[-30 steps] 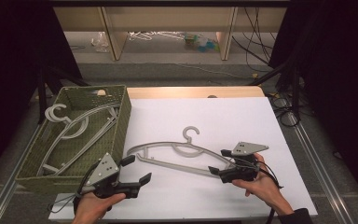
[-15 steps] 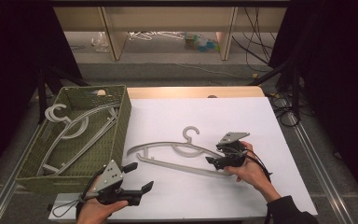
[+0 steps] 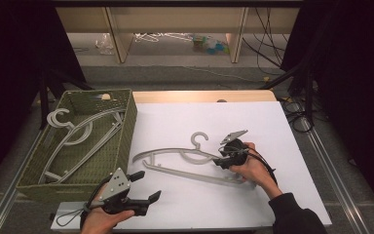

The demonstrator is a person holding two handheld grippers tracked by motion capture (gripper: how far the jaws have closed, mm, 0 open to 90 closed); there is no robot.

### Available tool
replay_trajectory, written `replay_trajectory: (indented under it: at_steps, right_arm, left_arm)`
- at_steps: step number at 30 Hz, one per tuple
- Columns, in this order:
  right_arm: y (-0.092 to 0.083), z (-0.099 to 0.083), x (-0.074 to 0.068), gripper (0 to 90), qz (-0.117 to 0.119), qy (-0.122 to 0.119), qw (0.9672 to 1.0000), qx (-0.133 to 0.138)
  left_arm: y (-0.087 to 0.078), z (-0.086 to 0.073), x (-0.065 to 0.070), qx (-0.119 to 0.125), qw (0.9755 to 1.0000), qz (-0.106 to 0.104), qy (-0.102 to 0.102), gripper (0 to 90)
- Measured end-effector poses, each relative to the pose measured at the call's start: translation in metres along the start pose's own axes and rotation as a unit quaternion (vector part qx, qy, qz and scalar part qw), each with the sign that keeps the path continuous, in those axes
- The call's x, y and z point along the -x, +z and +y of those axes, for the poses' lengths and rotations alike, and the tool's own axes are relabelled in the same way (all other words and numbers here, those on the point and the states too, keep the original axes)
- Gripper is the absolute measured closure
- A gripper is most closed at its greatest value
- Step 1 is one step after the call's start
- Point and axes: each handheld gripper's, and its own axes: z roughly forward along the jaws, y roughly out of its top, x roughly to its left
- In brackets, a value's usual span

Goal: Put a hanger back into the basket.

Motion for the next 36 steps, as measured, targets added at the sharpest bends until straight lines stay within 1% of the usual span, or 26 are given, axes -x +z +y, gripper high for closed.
replay_trajectory:
  at_steps: [2,3,4,5,6,7,10,11,12,13,16,19,22,23,24,25,26,27,28,29,30,31,33,34,35,36]
  right_arm:
    - [0.002,0.0,0.001,55.1,0.004,-0.003,1.0,0.003]
    - [0.002,0.001,0.002,55.3,0.009,0.004,0.9999,-0.005]
    - [0.004,0.001,0.003,56.6,0.012,0.001,0.9999,-0.005]
    - [0.006,0.0,0.004,58.4,0.012,-0.001,0.9999,-0.004]
    - [0.006,0.0,0.004,59.9,0.011,-0.003,0.9999,-0.003]
    - [0.005,0.001,0.006,62.5,0.01,-0.011,0.9998,-0.011]
    - [0.005,0.002,0.005,63.9,0.008,-0.014,0.9997,-0.016]
    - [0.006,0.003,0.004,64.0,0.001,-0.018,0.9997,-0.017]
    - [0.006,0.003,0.004,64.0,0.001,-0.018,0.9997,-0.017]
    - [0.005,0.004,0.003,64.5,0.0,-0.014,0.9996,-0.025]
    - [0.006,0.009,-0.001,70.0,-0.001,-0.041,0.9983,-0.042]
    - [0.007,0.011,-0.001,70.3,0.0,-0.046,0.9977,-0.05]
    - [0.008,0.013,0.001,70.6,0.005,-0.046,0.9973,-0.058]
    - [0.008,0.014,0.001,70.6,0.006,-0.043,0.9971,-0.063]
    - [0.008,0.015,0.001,70.6,0.008,-0.04,0.9969,-0.066]
    - [0.008,0.017,0.001,70.7,0.009,-0.039,0.9966,-0.072]
    - [0.009,0.019,0.001,71.1,0.008,-0.043,0.9959,-0.079]
    - [0.009,0.019,0.001,71.1,0.008,-0.043,0.9959,-0.079]
    - [0.009,0.02,0.0,71.4,0.007,-0.042,0.9956,-0.084]
    - [0.009,0.021,0.0,71.8,0.005,-0.046,0.9952,-0.086]
    - [0.009,0.022,-0.001,72.6,0.004,-0.046,0.9947,-0.092]
    - [0.009,0.022,-0.001,72.6,0.004,-0.046,0.9947,-0.092]
    - [0.009,0.023,-0.001,74.0,0.002,-0.048,0.9941,-0.097]
    - [0.01,0.024,-0.001,75.1,0.003,-0.052,0.9938,-0.098]
    - [0.01,0.025,-0.001,78.2,0.004,-0.058,0.993,-0.103]
    - [0.01,0.025,-0.002,78.9,0.006,-0.064,0.9926,-0.103]
  left_arm:
    - [0.001,-0.001,0.0,0.003,1.0,-0.004,0.0,18.8]
    - [0.001,0.0,0.0,-0.004,1.0,0.003,0.006,18.8]
    - [0.001,0.0,0.001,-0.007,0.9999,0.007,0.007,19.3]
    - [0.001,0.0,0.001,-0.006,0.9999,0.007,0.008,19.5]
    - [0.001,0.0,0.0,-0.005,1.0,0.006,0.006,19.5]
    - [0.001,-0.001,0.0,-0.009,0.9999,0.008,0.005,19.5]
    - [0.002,-0.001,0.0,-0.01,0.9999,0.009,0.003,19.5]
    - [0.002,-0.001,-0.001,-0.009,0.9999,0.007,0.003,19.6]
    - [0.002,-0.001,-0.001,-0.009,0.9999,0.007,0.003,19.7]
    - [0.003,-0.001,0.0,-0.013,0.9999,0.008,0.003,19.7]
    - [0.003,-0.001,0.0,-0.013,0.9999,0.007,0.004,19.8]
    - [0.002,-0.002,-0.002,-0.014,0.9998,0.012,0.005,19.9]
    - [0.002,-0.002,-0.002,-0.008,0.9999,0.013,0.001,20.2]
    - [0.002,-0.002,-0.002,-0.01,0.9999,0.014,0.001,20.3]
    - [0.003,-0.003,-0.002,-0.007,0.9999,0.01,0.002,20.3]
    - [0.003,-0.002,-0.002,-0.011,0.9999,0.009,0.002,20.4]
    - [0.003,-0.002,-0.002,-0.009,0.9999,0.009,0.002,20.7]
    - [0.004,-0.002,-0.002,-0.007,0.9999,0.008,0.0,20.7]
    - [0.004,-0.002,-0.001,-0.013,0.9998,0.011,0.005,20.8]
    - [0.004,-0.003,-0.001,-0.014,0.9998,0.011,0.005,20.8]
    - [0.003,-0.002,-0.001,-0.011,0.9999,0.007,0.004,20.8]
    - [0.003,-0.002,-0.001,-0.011,0.9999,0.007,0.004,20.8]
    - [0.002,-0.001,-0.002,-0.005,0.9999,0.006,0.007,20.8]
    - [0.002,-0.001,-0.001,-0.005,0.9999,0.005,0.009,20.8]
    - [0.002,-0.001,-0.001,-0.005,0.9999,0.006,0.007,21.0]
    - [0.001,-0.001,-0.002,-0.004,0.9999,0.008,0.008,21.1]
